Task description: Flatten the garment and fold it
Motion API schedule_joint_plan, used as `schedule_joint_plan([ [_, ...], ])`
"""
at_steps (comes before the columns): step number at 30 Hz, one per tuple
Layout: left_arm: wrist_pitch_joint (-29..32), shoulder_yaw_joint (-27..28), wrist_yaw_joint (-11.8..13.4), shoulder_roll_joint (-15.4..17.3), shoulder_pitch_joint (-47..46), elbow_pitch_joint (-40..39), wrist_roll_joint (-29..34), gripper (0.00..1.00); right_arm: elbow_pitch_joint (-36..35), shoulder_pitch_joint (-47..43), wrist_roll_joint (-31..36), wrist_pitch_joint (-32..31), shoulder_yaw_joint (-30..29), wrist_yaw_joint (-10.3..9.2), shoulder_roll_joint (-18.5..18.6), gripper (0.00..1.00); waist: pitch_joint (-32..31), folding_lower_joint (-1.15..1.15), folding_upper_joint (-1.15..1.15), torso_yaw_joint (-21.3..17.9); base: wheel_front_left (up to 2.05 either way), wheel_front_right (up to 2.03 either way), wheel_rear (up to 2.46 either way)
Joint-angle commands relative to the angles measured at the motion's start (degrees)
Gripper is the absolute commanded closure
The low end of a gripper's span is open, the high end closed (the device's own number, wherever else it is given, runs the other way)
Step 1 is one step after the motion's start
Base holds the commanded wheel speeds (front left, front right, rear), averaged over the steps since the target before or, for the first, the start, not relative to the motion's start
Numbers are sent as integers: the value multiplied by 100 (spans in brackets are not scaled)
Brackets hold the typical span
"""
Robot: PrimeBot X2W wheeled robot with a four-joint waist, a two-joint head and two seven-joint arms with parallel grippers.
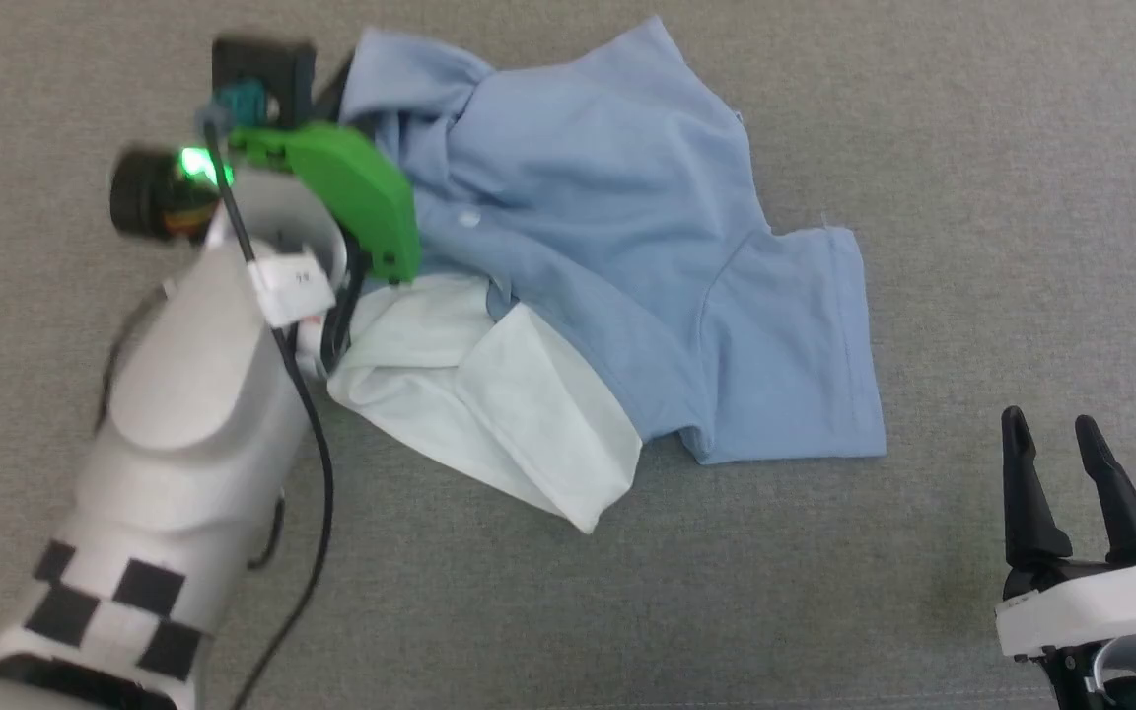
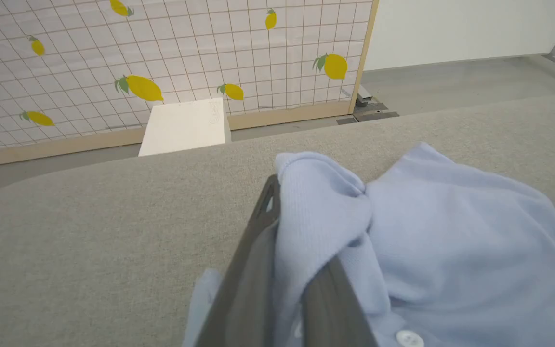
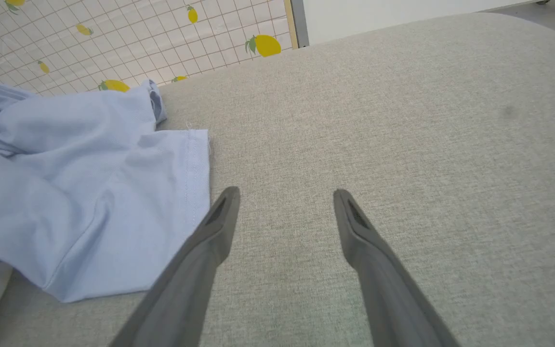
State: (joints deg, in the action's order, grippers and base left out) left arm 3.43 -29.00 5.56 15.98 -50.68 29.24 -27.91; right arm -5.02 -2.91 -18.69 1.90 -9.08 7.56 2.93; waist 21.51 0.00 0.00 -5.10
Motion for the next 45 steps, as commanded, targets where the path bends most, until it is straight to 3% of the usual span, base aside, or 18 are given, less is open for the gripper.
schedule_joint_plan([
  [1, -6, 37, 21, -67, 191, 85, -142, 7, 32, 126, -41, 45, 20, -8, -5, 0, 82, 0, 0, -54, 0, 0, 0],
  [2, -37, 55, 20, -90, 234, 122, -181, 0, 48, 134, -40, 51, 24, -8, -5, 0, 92, 0, 0, -54, 0, 0, 0],
  [10, -581, 206, -45, -269, 376, 56, -397, 0, 147, 119, 24, 19, 8, -8, -5, 0, -164, 0, 0, 104, 0, 0, 0],
  [16, -1272, 371, 144, -83, 819, -1016, -296, 0, 159, -37, 55, -26, -11, -8, -5, 0, -590, 0, 0, 313, 0, 0, 0],
  [19, -1565, 341, 419, 124, 1419, -1797, -7, 0, 144, -152, 39, -45, -5, -8, -5, 0, -767, 0, 0, 413, 0, 0, 0],
  [24, -1784, 364, 1106, 277, 2745, -2816, 440, 0, 77, -269, 62, -65, 1, -8, -5, 0, -910, 0, 0, 518, 0, 0, 0],
  [26, -1823, 400, 1377, 197, 3360, -3132, 549, 0, 41, -299, 75, -81, 17, -8, -5, 0, -928, 0, 0, 541, 0, 0, 0],
  [30, -1839, 552, 1650, -206, 4356, -3696, 771, 0, 11, -374, 88, -96, 41, -8, -5, 0, -956, 0, 0, 603, 0, 0, 0],
  [33, -1841, 658, 1657, -464, 4974, -3854, 969, 0, 10, -442, 82, -106, 42, -8, -5, 0, -980, 0, 0, 678, 0, 0, 0],
  [41, -1842, 976, 1156, -818, 5392, -3781, 1267, 0, -185, -372, 318, -308, -13, -8, -5, 0, -1049, 0, 0, 953, 0, 0, 0],
  [45, -1842, 1108, 946, -954, 5352, -3718, 1372, 0, -230, -78, 486, -999, -26, -8, -5, 0, -990, 0, 0, 1054, 0, 0, 0],
])
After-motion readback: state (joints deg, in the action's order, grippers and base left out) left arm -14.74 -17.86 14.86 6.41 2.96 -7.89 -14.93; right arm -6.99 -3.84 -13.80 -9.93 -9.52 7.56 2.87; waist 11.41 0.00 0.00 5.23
